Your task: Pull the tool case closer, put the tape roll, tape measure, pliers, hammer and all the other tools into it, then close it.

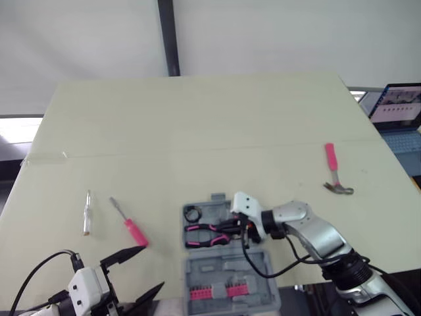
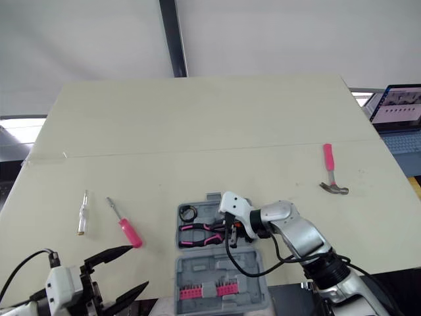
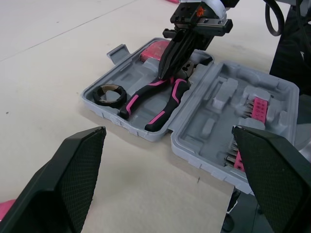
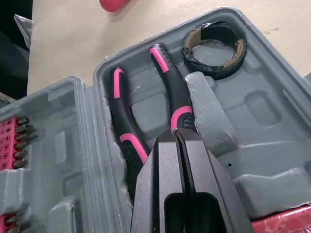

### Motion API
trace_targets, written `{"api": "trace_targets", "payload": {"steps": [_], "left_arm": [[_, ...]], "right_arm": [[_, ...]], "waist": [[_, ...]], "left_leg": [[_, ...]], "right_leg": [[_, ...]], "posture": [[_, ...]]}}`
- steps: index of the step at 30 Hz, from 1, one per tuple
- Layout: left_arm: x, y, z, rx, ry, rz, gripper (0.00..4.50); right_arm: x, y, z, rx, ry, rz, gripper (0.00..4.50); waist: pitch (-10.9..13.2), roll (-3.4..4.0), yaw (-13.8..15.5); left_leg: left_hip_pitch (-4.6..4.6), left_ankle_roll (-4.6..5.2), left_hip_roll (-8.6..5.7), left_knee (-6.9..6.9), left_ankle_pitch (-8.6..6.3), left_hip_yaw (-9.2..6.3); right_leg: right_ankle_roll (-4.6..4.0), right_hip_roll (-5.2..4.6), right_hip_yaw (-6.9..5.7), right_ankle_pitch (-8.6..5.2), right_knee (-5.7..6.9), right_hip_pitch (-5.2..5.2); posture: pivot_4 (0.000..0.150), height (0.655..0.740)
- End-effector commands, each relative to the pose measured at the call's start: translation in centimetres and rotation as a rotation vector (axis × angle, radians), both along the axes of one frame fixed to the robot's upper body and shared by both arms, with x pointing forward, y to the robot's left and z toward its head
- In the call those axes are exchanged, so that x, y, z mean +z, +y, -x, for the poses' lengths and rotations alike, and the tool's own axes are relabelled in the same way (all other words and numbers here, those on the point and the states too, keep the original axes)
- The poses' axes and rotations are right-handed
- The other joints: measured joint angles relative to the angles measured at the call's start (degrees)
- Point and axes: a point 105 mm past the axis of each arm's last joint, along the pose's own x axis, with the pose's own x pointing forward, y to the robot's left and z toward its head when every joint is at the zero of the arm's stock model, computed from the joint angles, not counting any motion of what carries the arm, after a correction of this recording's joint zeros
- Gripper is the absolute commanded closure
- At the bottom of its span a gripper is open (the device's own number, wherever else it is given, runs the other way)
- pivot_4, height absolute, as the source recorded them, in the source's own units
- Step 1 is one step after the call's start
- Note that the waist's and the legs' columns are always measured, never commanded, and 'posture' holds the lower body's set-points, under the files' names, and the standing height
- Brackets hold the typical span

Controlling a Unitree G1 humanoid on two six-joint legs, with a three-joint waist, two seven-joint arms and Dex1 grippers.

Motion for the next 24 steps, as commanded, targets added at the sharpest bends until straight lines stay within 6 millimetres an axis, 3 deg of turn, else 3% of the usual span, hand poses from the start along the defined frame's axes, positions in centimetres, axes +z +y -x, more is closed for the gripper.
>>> {"api": "trace_targets", "payload": {"steps": [1,12,24], "left_arm": [[0.7,-0.6,0.0,-0.025,-0.024,-0.004,0.0],[0.9,-0.8,-0.2,-0.021,-0.027,-0.003,0.0],[1.1,-1.0,-0.3,-0.025,-0.029,-0.005,0.0]], "right_arm": [[-1.3,-0.2,0.8,0.007,0.057,0.038,4.45],[-4.4,-1.5,0.7,-0.052,0.176,0.195,4.45],[-6.6,-1.5,2.0,-0.069,0.265,0.234,4.45]], "waist": [[0.0,0.0,0.0],[-0.3,-0.14,0.0],[-1.7,-0.18,0.0]], "left_leg": [[0.0,0.0,0.0,0.0,0.0,0.0],[0.14,0.0,0.0,-0.02,0.0,-0.02],[0.26,-0.01,0.0,-0.14,-0.01,-0.04]], "right_leg": [[0.0,0.0,0.0,0.0,0.0,0.0],[-0.01,0.0,0.0,0.0,0.0,0.15],[-0.03,0.0,-0.03,-0.01,-0.05,0.26]], "posture": [[0.15,0.74],[0.15,0.74],[0.15,0.74]]}}
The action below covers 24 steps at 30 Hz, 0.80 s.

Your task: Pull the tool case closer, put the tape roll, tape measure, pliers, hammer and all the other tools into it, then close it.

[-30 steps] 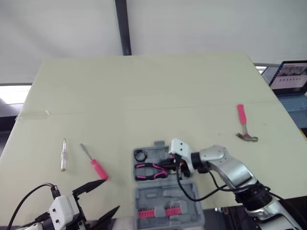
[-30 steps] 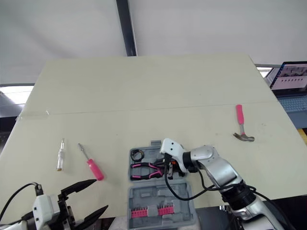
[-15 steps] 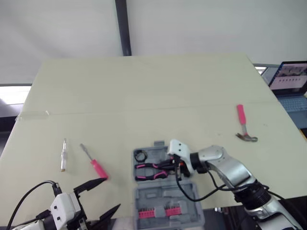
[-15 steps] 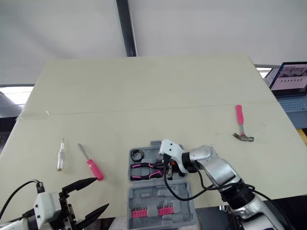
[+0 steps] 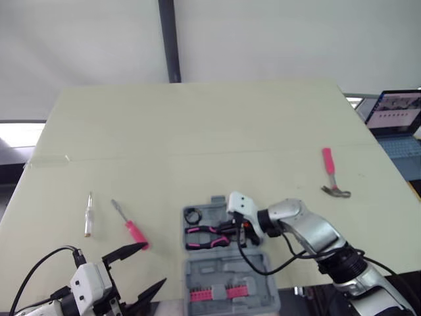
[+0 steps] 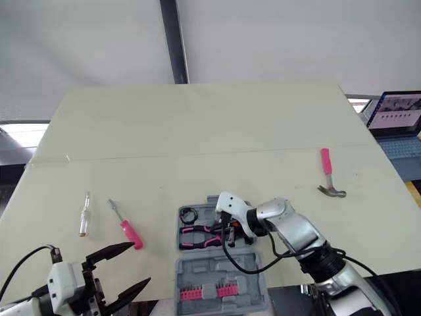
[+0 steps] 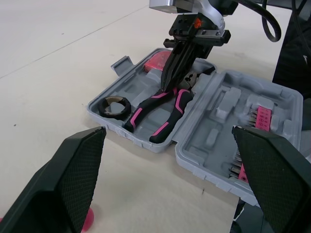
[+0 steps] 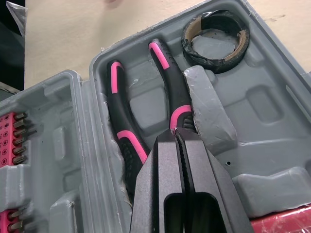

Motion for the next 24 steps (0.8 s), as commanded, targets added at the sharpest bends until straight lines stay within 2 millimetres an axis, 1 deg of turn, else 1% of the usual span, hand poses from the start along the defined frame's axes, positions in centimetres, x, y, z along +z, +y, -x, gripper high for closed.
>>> {"api": "trace_targets", "payload": {"steps": [1,5,6,8,9,12,13,15,16,18,20,22,24], "left_arm": [[0.7,-0.7,0.1,-0.028,-0.029,-0.007,0.0],[0.8,-0.8,0.0,-0.032,-0.029,-0.006,0.0],[0.8,-0.8,-0.1,-0.032,-0.031,-0.005,0.0],[0.9,-0.9,-0.4,-0.029,-0.036,-0.002,0.0],[0.9,-0.9,-0.7,-0.028,-0.041,0.002,0.0],[0.9,-1.3,-1.0,-0.034,-0.042,0.017,0.0],[0.9,-1.3,-1.1,-0.035,-0.04,0.019,0.0],[0.8,-1.5,-1.2,-0.049,-0.037,0.022,0.0],[0.8,-1.6,-1.2,-0.054,-0.036,0.023,0.0],[0.9,-1.8,-1.6,-0.054,-0.032,0.034,0.0],[1.1,-1.8,-2.1,-0.052,-0.034,0.039,0.0],[1.2,-1.6,-2.5,-0.045,-0.034,0.032,0.0],[1.2,-1.1,-2.8,-0.032,-0.023,0.034,0.0]], "right_arm": [[-5.2,-1.8,2.0,-0.064,0.176,0.152,4.45],[-5.3,-1.6,1.9,-0.075,0.171,0.145,4.45],[-4.7,-1.2,1.6,-0.087,0.159,0.104,4.45],[-3.5,-0.6,1.1,-0.115,0.153,0.032,4.45],[-2.5,-0.4,0.8,-0.125,0.135,-0.013,4.45],[0.7,-0.2,0.3,-0.155,0.069,-0.136,4.45],[1.3,-0.2,0.2,-0.161,0.058,-0.154,4.45],[3.4,-0.4,0.1,-0.17,0.022,-0.21,4.45],[4.1,-0.5,0.1,-0.176,0.012,-0.227,4.45],[5.8,-1.0,0.2,-0.196,-0.008,-0.27,4.45],[7.6,-2.0,0.7,-0.2,-0.031,-0.3,4.45],[8.9,-3.6,1.4,-0.221,-0.061,-0.306,4.45],[9.6,-5.5,2.5,-0.244,-0.063,-0.291,4.45]], "waist": [[-0.1,0.0,0.0],[-0.3,-0.01,-0.1],[-0.3,0.0,0.0],[-0.2,0.06,-0.1],[-0.2,0.05,-0.1],[-0.1,0.27,0.0],[0.0,0.35,0.0],[0.3,0.54,0.0],[0.4,0.65,0.0],[0.5,0.74,0.0],[0.7,0.85,0.1],[0.8,0.87,0.5],[0.8,0.86,0.9]], "left_leg": [[0.01,0.0,0.0,-0.01,0.0,-0.01],[0.13,-0.01,0.0,-0.07,0.0,-0.01],[0.26,-0.02,0.0,-0.11,-0.01,-0.01],[0.69,-0.05,0.05,-0.26,-0.07,-0.02],[0.79,-0.08,0.09,-0.26,-0.12,-0.03],[0.78,-0.08,0.11,-0.23,-0.14,-0.03],[0.75,-0.07,0.11,-0.23,-0.15,-0.02],[0.63,-0.07,0.11,-0.21,-0.16,-0.02],[0.54,-0.07,0.11,-0.18,-0.15,-0.01],[0.46,-0.07,0.1,-0.14,-0.15,-0.01],[0.45,-0.08,0.1,-0.12,-0.15,0.0],[0.4,-0.07,0.1,-0.1,-0.15,-0.04],[0.36,-0.06,0.09,-0.1,-0.16,-0.06]], "right_leg": [[0.0,0.0,-0.01,0.0,-0.01,0.01],[-0.02,0.01,-0.02,-0.01,-0.04,0.12],[-0.03,0.01,-0.03,-0.02,-0.08,0.25],[-0.07,0.04,-0.07,-0.04,-0.23,0.7],[-0.1,0.08,-0.07,-0.06,-0.24,0.79],[-0.12,0.1,-0.04,-0.06,-0.23,0.77],[-0.11,0.1,-0.04,-0.06,-0.23,0.74],[-0.11,0.1,-0.04,-0.06,-0.21,0.62],[-0.11,0.1,-0.04,-0.06,-0.21,0.56],[-0.11,0.1,-0.04,-0.06,-0.2,0.5],[-0.1,0.1,-0.04,-0.06,-0.2,0.5],[-0.1,0.1,-0.05,-0.05,-0.2,0.49],[-0.1,0.1,-0.06,-0.05,-0.21,0.46]], "posture": [[0.15,0.74],[0.15,0.74],[0.15,0.74],[0.15,0.74],[0.15,0.74],[0.15,0.74],[0.15,0.74],[0.15,0.74],[0.15,0.74],[0.15,0.74],[0.15,0.74],[0.15,0.74],[0.15,0.74]]}}
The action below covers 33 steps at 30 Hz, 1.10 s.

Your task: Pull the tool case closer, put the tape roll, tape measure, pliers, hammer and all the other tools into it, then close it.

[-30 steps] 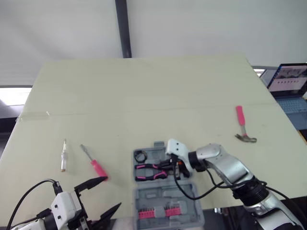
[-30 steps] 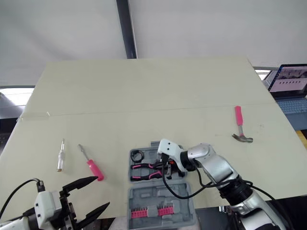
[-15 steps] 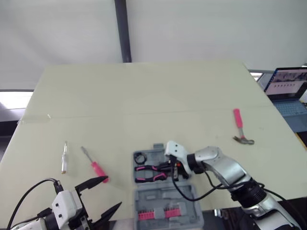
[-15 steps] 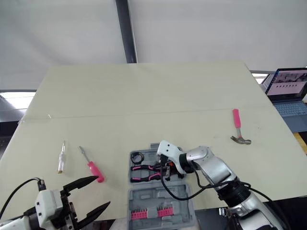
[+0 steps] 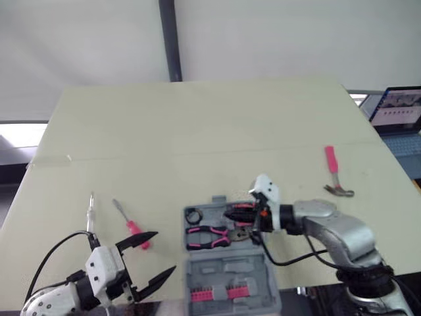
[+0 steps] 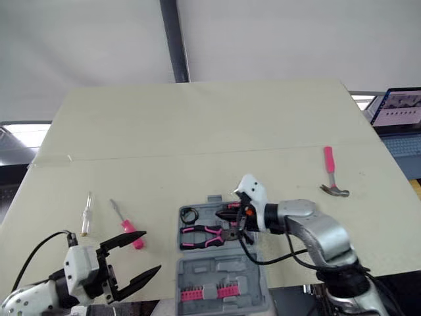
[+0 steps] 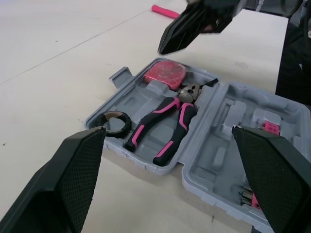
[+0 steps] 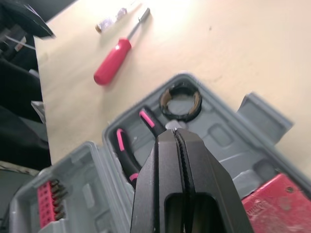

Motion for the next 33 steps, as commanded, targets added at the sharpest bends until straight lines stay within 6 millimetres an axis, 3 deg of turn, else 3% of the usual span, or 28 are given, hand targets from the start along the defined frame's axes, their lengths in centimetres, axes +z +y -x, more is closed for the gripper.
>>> {"api": "trace_targets", "payload": {"steps": [1,3,6,13,14,22,28,30,31,33], "left_arm": [[0.6,0.5,-0.2,0.02,-0.001,0.004,0.0],[0.4,1.2,0.0,0.038,0.02,-0.001,0.0],[-0.2,2.4,0.8,0.043,0.072,-0.022,0.0],[-2.4,4.8,2.1,0.12,0.116,-0.091,0.0],[-2.4,4.9,2.2,0.125,0.106,-0.104,0.0],[-2.5,5.9,2.5,0.145,0.098,-0.154,0.0],[-2.6,4.9,0.5,0.192,0.142,-0.162,0.0],[-2.3,3.8,-0.3,0.152,0.155,-0.128,0.26],[-2.3,3.0,-0.4,0.118,0.17,-0.113,0.55],[-2.3,1.9,-0.4,0.06,0.198,-0.104,1.35]], "right_arm": [[1.8,-3.0,2.3,-0.018,-0.013,0.014,4.45],[1.4,-5.2,3.8,-0.039,0.016,0.077,4.45],[0.7,-8.0,5.8,-0.059,0.089,0.147,3.62],[-3.4,-13.7,7.2,-0.178,0.166,0.261,0.15],[-3.6,-14.0,7.4,-0.179,0.162,0.255,0.06],[-4.5,-15.0,7.4,-0.211,0.158,0.253,0.06],[-5.0,-14.7,7.1,-0.209,0.192,0.259,0.06],[-5.2,-14.4,7.2,-0.184,0.191,0.268,0.57],[-5.3,-14.2,7.1,-0.178,0.186,0.272,0.83],[-5.4,-13.8,6.7,-0.174,0.169,0.27,1.79]], "waist": [[0.0,-0.03,0.4],[0.1,-0.07,0.7],[0.2,-0.2,0.9],[0.3,-0.53,0.6],[0.3,-0.55,0.6],[0.5,-0.52,0.7],[0.5,-0.51,0.8],[0.5,-0.51,0.9],[0.5,-0.51,0.9],[0.5,-0.5,0.8]], "left_leg": [[-0.03,0.01,0.0,0.0,-0.01,0.0],[-0.05,0.06,-0.01,-0.01,-0.04,0.04],[-0.09,0.1,-0.02,-0.01,-0.05,0.06],[0.38,0.13,0.05,0.0,-0.08,0.37],[0.36,0.15,0.05,0.0,-0.09,0.39],[0.35,0.14,0.06,0.01,-0.09,0.4],[0.34,0.14,0.06,0.01,-0.09,0.38],[0.34,0.14,0.06,0.03,-0.08,0.36],[0.34,0.14,0.06,0.03,-0.08,0.35],[0.34,0.13,0.07,0.03,-0.08,0.35]], "right_leg": [[0.0,0.0,-0.01,0.0,0.0,-0.01],[0.0,0.0,-0.01,0.0,-0.03,-0.03],[0.01,-0.01,-0.02,0.0,-0.1,-0.03],[0.04,-0.01,0.12,0.02,-0.16,0.3],[0.04,-0.01,0.14,0.02,-0.19,0.26],[0.05,-0.01,0.15,0.03,-0.18,0.25],[0.05,-0.01,0.15,0.03,-0.17,0.25],[0.06,-0.01,0.15,0.03,-0.13,0.26],[0.06,-0.01,0.15,0.03,-0.13,0.26],[0.06,-0.01,0.15,0.03,-0.11,0.25]], "posture": [[0.15,0.74],[0.15,0.74],[0.15,0.74],[0.15,0.74],[0.15,0.74],[0.15,0.74],[0.15,0.74],[0.15,0.74],[0.15,0.74],[0.15,0.74]]}}
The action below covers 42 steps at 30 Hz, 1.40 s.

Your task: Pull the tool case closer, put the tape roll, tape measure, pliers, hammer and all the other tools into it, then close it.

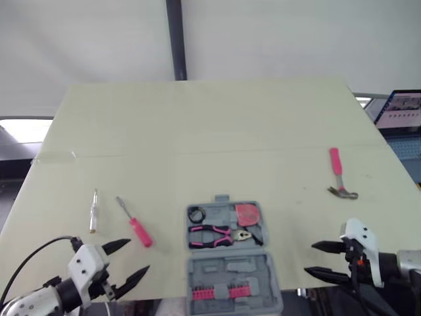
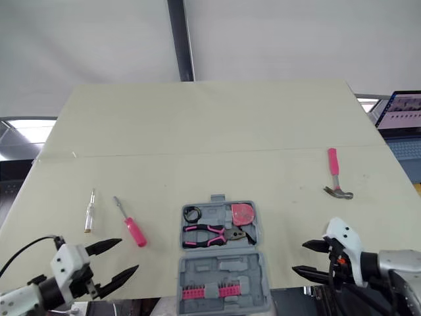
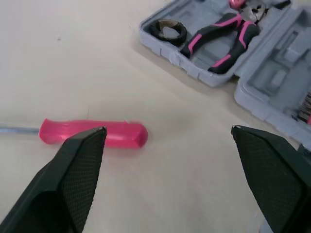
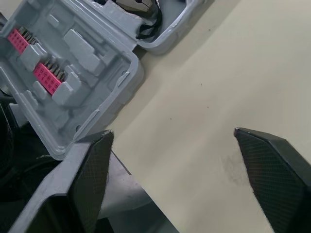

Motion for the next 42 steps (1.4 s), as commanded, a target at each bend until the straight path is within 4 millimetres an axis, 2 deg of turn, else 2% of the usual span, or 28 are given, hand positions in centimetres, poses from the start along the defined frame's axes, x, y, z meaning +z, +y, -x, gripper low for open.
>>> {"api": "trace_targets", "payload": {"steps": [1,5,6,14,18,23,30,34,42], "left_arm": [[0.2,-2.0,0.4,-0.085,0.05,0.042,1.88],[-0.2,-3.1,0.4,-0.119,0.086,0.054,3.98],[-0.6,-3.3,0.4,-0.127,0.106,0.054,4.43],[-2.9,-3.9,0.4,-0.133,0.145,0.021,4.43],[-4.0,-4.5,-0.2,-0.135,0.135,0.009,4.43],[-5.6,-5.0,-1.7,-0.096,0.111,-0.033,4.43],[-6.1,-6.2,-2.6,-0.114,0.108,-0.011,4.43],[-6.1,-7.2,-2.7,-0.125,0.13,0.012,4.43],[-5.8,-7.8,-3.1,-0.149,0.156,0.01,4.43]], "right_arm": [[0.1,0.6,-0.6,0.016,-0.031,0.004,2.34],[0.1,1.4,-1.3,0.035,-0.052,0.001,4.46],[0.1,1.8,-1.6,0.045,-0.059,0.003,4.5],[-0.5,3.4,-3.0,0.084,-0.074,0.044,4.5],[-1.1,3.5,-3.5,0.082,-0.068,0.077,4.5],[-1.5,3.9,-3.3,0.092,-0.041,0.083,4.5],[-2.7,4.0,-3.3,0.076,-0.011,0.118,4.5],[-2.9,4.7,-3.7,0.058,-0.018,0.102,4.5],[-3.3,5.5,-3.6,0.067,-0.009,0.085,4.5]], "waist": [[0.0,0.04,-0.2],[0.0,0.08,-0.4],[0.0,0.08,-0.2],[0.1,0.09,0.0],[0.1,0.09,0.0],[0.1,0.1,0.0],[0.1,0.1,0.0],[0.1,0.11,0.0],[0.1,0.12,0.1]], "left_leg": [[0.0,0.0,0.0,0.0,0.0,0.01],[0.01,-0.01,0.01,-0.02,0.0,0.06],[0.01,0.0,0.01,-0.02,0.0,0.06],[0.01,-0.02,0.0,0.0,0.01,0.05],[0.02,-0.03,-0.01,0.01,0.01,0.06],[0.02,-0.04,-0.01,0.01,0.02,0.05],[0.03,-0.05,0.0,0.03,0.03,0.05],[0.03,-0.05,-0.01,0.03,0.03,0.04],[0.04,-0.05,-0.01,0.04,0.03,0.03]], "right_leg": [[0.0,0.0,0.0,0.0,0.01,-0.02],[0.0,0.01,0.01,0.0,0.01,-0.05],[0.0,0.01,0.02,0.0,0.0,-0.04],[0.01,0.0,0.02,0.01,0.01,-0.03],[0.01,0.0,0.03,0.01,0.03,-0.04],[0.02,0.0,0.02,0.01,0.06,-0.04],[0.03,0.0,0.01,0.01,0.09,-0.04],[0.03,-0.01,0.01,0.02,0.09,-0.04],[0.03,-0.01,0.01,0.02,0.09,-0.03]], "posture": [[0.15,0.74],[0.15,0.74],[0.15,0.74],[0.15,0.74],[0.15,0.74],[0.15,0.74],[0.15,0.74],[0.15,0.74],[0.15,0.74]]}}
